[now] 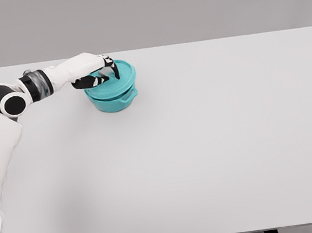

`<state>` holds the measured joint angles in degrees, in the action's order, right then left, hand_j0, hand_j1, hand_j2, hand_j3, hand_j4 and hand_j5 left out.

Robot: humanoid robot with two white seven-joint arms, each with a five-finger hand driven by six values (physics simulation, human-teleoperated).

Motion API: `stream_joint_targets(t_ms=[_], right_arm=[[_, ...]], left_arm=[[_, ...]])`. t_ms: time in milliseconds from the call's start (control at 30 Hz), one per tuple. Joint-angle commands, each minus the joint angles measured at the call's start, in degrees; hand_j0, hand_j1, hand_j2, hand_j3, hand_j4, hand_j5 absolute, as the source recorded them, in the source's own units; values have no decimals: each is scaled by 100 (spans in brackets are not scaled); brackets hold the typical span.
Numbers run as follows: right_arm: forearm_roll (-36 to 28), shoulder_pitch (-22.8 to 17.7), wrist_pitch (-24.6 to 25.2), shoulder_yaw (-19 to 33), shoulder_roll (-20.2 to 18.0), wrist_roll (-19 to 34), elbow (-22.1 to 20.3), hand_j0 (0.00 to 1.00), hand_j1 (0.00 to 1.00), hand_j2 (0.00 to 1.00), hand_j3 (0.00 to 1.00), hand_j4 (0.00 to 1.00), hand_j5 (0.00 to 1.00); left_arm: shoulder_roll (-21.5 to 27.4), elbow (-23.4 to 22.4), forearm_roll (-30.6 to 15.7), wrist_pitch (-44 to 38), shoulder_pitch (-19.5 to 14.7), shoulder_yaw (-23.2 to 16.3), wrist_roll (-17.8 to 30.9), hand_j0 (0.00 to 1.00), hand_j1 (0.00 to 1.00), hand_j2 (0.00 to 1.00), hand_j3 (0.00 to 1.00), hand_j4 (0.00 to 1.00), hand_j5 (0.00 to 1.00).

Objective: Cover the pot with left arm

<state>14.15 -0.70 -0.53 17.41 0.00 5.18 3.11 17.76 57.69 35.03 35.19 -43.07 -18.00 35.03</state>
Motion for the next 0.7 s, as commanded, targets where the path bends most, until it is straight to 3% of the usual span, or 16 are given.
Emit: stream_joint_targets(t_ms=[0, 400, 667], right_arm=[[0, 0, 0, 0, 0, 1, 5, 100, 100, 100, 100, 100, 100], [0, 0, 0, 0, 0, 1, 5, 100, 100, 100, 100, 100, 100], [0, 0, 0, 0, 0, 1, 5, 100, 100, 100, 100, 100, 100]], left_arm=[[0, -12, -41, -19, 0, 7, -3, 49, 49, 49, 49, 49, 49], [0, -135, -14, -19, -44, -2, -3, 50, 50, 50, 50, 50, 50], [0, -135, -14, -19, -44, -2, -3, 56, 56, 56, 56, 56, 56]])
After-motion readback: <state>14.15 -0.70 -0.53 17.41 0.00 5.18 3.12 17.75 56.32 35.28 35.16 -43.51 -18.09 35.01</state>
